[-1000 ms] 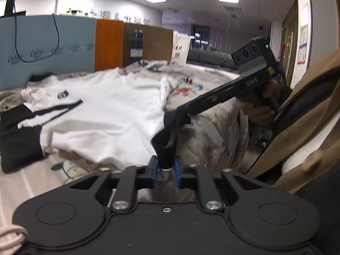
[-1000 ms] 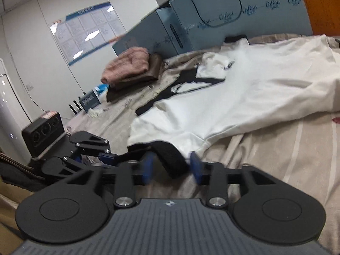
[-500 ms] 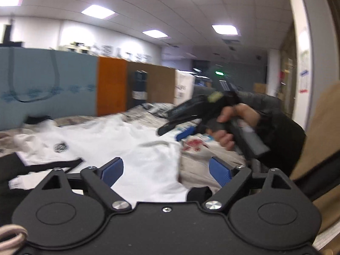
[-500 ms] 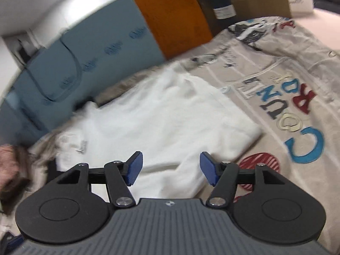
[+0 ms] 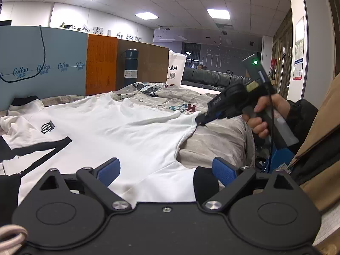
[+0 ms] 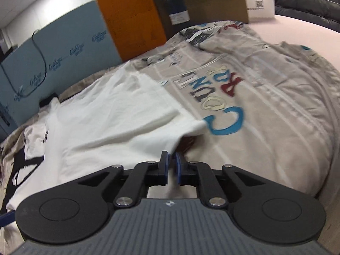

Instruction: Fold clothes

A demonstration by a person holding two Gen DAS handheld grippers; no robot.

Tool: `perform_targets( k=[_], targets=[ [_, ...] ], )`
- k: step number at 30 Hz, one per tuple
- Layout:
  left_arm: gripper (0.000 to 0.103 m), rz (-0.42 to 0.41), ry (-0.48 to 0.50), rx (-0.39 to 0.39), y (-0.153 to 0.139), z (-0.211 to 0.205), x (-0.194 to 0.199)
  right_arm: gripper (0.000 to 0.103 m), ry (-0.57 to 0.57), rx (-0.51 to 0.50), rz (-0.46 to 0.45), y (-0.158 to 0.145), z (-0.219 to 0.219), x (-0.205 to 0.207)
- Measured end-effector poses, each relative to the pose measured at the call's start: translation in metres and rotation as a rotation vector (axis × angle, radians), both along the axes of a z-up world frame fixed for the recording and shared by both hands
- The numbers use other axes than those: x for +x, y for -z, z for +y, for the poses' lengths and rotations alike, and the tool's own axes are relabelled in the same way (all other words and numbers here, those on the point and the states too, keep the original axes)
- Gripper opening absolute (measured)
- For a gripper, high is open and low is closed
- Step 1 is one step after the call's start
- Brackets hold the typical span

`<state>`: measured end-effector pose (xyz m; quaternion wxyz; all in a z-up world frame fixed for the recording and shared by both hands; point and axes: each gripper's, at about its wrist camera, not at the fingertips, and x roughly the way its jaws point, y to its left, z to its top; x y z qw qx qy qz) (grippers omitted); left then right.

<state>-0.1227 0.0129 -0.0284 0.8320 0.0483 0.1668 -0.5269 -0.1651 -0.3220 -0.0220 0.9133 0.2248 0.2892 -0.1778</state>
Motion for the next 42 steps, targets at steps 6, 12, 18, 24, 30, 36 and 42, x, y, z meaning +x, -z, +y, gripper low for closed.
perform_targets(
  k=[6, 12, 18, 24, 30, 36, 42],
  targets=[
    [0.095, -0.063, 0.038, 0.071, 0.000, 0.003, -0.029, 0.047, 0.044, 0.198, -0.092, 0.006, -0.036, 0.006],
    [0.093, -0.133, -0.097, 0.196, 0.008, 0.000, -0.054, 0.043, 0.057, 0.268, -0.123, 0.022, -0.046, 0.020],
    [0.013, -0.184, -0.209, 0.215, 0.013, -0.019, -0.057, 0.015, 0.025, 0.278, -0.169, 0.025, -0.048, 0.023],
    [0.008, -0.133, -0.311, -0.019, -0.036, 0.017, -0.044, 0.004, -0.035, 0.219, -0.253, 0.000, -0.041, 0.004],
    [0.008, -0.075, -0.211, -0.026, -0.047, 0.028, -0.057, 0.004, -0.055, 0.147, -0.233, -0.010, -0.031, -0.018],
    [0.011, 0.035, -0.140, 0.123, -0.009, 0.008, -0.055, 0.004, -0.019, 0.088, -0.123, 0.015, -0.038, -0.021],
    [0.085, 0.017, -0.128, -0.033, -0.033, 0.043, -0.051, 0.050, -0.001, 0.051, -0.136, 0.008, -0.045, -0.021]
  ],
)
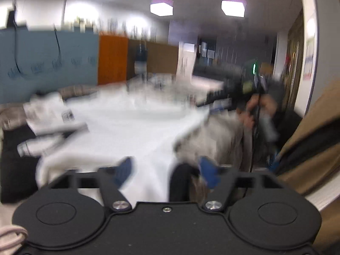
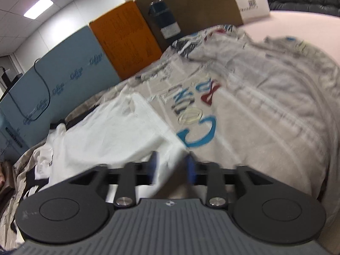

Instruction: Fold clothes

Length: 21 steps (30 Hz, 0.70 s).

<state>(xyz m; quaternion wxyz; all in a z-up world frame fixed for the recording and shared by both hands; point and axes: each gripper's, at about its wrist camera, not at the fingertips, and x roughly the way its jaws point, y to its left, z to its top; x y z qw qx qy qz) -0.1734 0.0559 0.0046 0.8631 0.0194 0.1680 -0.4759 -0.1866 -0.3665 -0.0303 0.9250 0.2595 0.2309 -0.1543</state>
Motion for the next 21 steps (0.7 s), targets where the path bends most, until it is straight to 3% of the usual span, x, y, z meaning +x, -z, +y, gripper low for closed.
perform_targets(
  k=[1, 4, 7, 10, 14, 16, 17, 18, 21],
  targets=[
    [0.086, -0.011, -0.031, -0.050, -0.010, 0.010, 0.005, 0.060, 0.009, -0.033, -0.022, -0.007, 0.001, 0.001],
    [0.086, -0.004, -0.236, -0.124, -0.028, 0.038, 0.045, 0.060, -0.016, -0.091, -0.064, -0.025, 0.001, 0.015],
    [0.085, 0.046, -0.459, -0.083, -0.027, 0.055, 0.113, 0.061, -0.070, -0.094, -0.077, -0.036, -0.003, 0.045],
    [0.083, 0.127, -0.620, 0.001, -0.015, 0.063, 0.192, 0.061, -0.125, -0.076, -0.076, -0.044, -0.010, 0.087],
    [0.083, 0.276, -0.685, 0.048, 0.011, 0.069, 0.266, 0.061, -0.181, -0.031, -0.034, -0.044, -0.024, 0.154],
    [0.082, 0.315, -0.677, 0.065, 0.022, 0.064, 0.282, 0.061, -0.202, -0.005, -0.002, -0.042, -0.030, 0.190],
    [0.074, 0.314, -0.665, 0.081, 0.025, 0.059, 0.285, 0.060, -0.214, 0.007, 0.013, -0.040, -0.032, 0.206],
    [0.055, 0.298, -0.651, 0.111, 0.026, 0.053, 0.284, 0.060, -0.228, 0.013, 0.024, -0.037, -0.031, 0.221],
    [0.033, 0.247, -0.638, 0.203, 0.030, 0.036, 0.283, 0.060, -0.267, 0.026, 0.049, -0.029, -0.026, 0.262]
  ],
)
